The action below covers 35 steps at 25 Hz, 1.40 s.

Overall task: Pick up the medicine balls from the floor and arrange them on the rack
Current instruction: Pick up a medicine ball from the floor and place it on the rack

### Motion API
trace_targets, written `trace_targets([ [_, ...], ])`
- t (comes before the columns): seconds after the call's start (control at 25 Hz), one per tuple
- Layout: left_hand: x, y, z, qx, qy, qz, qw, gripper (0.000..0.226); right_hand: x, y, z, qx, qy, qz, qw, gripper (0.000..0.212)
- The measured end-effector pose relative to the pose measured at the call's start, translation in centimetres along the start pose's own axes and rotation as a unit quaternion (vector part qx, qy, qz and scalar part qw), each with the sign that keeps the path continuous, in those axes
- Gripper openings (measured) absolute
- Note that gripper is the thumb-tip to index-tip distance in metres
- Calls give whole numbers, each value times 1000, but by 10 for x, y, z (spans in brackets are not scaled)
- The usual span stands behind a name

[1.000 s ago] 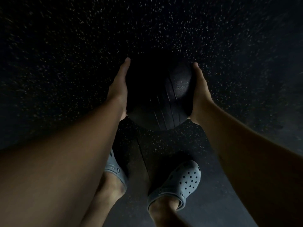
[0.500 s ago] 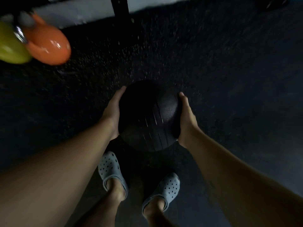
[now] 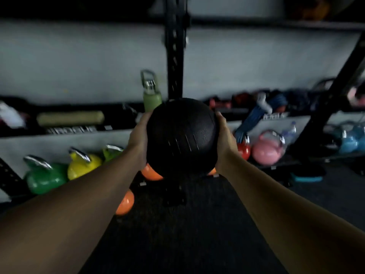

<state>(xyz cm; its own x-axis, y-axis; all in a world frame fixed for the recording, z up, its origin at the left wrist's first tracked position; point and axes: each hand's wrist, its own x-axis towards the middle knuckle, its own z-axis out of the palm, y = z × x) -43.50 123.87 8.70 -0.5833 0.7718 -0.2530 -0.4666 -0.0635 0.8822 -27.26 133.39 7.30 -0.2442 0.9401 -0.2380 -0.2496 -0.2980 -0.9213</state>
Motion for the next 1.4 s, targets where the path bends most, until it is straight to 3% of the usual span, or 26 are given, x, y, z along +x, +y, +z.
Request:
trace_targets([
  [0.12, -36, 120, 26, -34, -54, 98, 993, 49, -23, -104, 68, 12, -54, -106, 993, 63],
  [0.32, -97, 296, 32, -41, -33, 279, 959, 51, -83, -242, 180, 65, -177, -221, 957, 76],
  [0.48, -123, 392, 16, -43, -16, 355, 934, 56, -121, -309, 263, 87, -224, -269, 933, 82],
  [0.6, -121, 458, -7, -34, -11, 414, 910, 57, -134, -338, 324, 108, -244, -306, 914, 72],
  [0.76, -100, 527, -34, -20, -22, 458, 888, 59, -136, -357, 395, 132, -268, -333, 894, 63],
  [1.04, -22, 649, -31, -14, -59, 494, 867, 46, -85, -422, 505, 174, -245, -399, 866, 46],
  [1.4, 117, 757, 26, -70, -65, 561, 823, 57, 42, -541, 604, 170, -282, -469, 819, 51],
])
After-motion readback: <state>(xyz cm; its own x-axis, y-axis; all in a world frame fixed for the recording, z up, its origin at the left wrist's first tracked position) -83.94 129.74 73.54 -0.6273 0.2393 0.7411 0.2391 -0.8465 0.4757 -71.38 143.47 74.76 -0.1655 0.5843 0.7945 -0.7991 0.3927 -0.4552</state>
